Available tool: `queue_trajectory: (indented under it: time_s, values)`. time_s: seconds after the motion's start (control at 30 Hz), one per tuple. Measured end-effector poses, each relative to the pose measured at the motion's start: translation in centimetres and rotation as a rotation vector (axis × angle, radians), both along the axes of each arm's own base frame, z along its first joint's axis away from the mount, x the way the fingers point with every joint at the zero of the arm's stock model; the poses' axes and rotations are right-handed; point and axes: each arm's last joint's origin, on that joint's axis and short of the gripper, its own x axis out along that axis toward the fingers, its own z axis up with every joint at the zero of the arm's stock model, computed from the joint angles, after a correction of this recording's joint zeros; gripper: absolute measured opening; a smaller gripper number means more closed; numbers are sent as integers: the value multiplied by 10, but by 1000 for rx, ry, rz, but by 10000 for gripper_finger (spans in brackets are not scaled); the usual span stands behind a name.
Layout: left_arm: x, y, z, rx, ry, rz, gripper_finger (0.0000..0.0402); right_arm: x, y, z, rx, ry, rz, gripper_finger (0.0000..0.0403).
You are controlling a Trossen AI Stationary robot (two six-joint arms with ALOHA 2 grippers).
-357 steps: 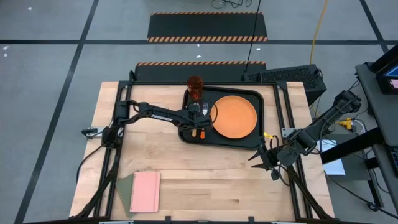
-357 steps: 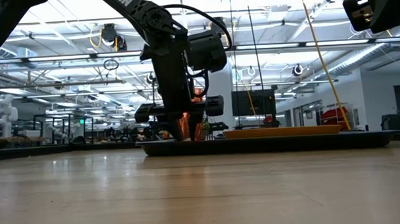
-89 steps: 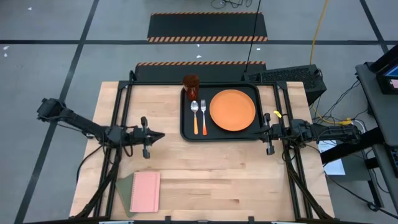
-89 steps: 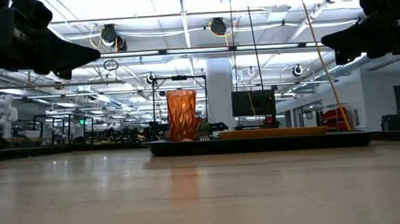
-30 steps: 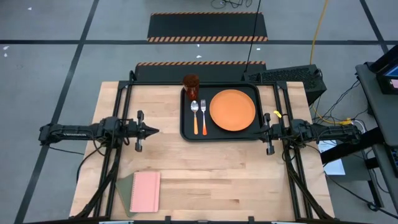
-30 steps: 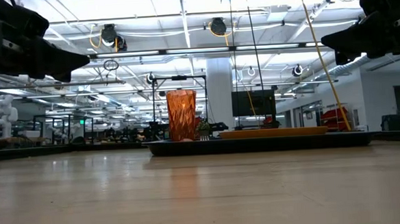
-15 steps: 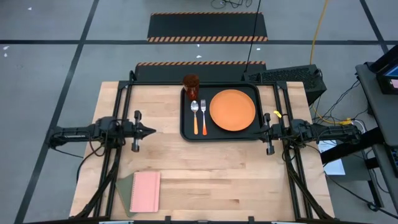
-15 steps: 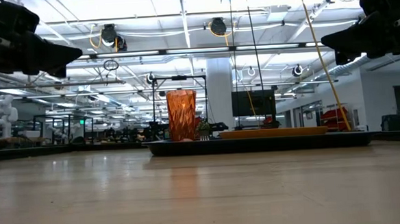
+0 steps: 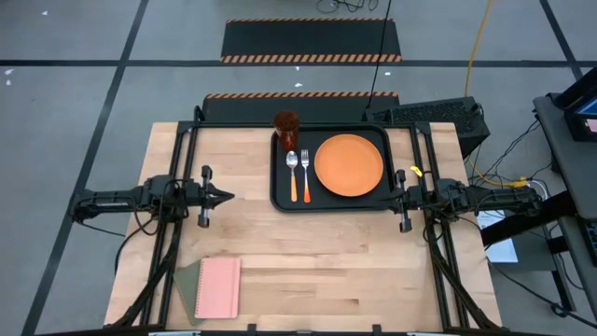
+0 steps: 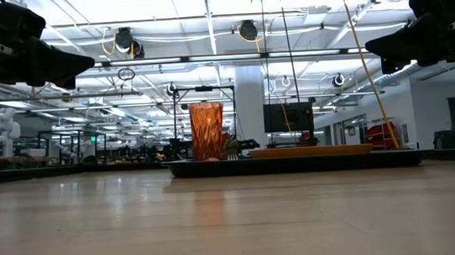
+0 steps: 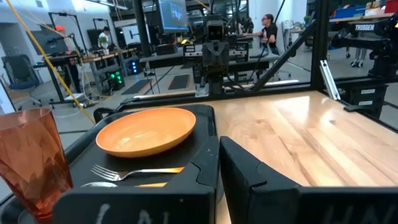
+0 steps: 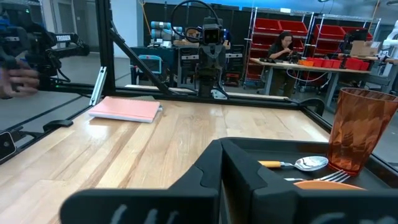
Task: Pick and place plate/cup/fork/spoon on tray
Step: Return to Home Position
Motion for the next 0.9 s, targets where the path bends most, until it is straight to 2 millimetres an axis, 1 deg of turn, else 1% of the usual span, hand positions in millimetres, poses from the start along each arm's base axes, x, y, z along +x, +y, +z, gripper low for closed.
queue_trajectory:
  time_s: [0.33,0.57,0.9]
  values:
    - [0,0,0,-3,-1,0,4,0,0,0,0,0,0,0]
    - [0,0,0,-3,-1,1,29,0,0,0,0,0,0,0]
    - [0,0,0,-3,-2,1,30,0,0,0,0,0,0,0]
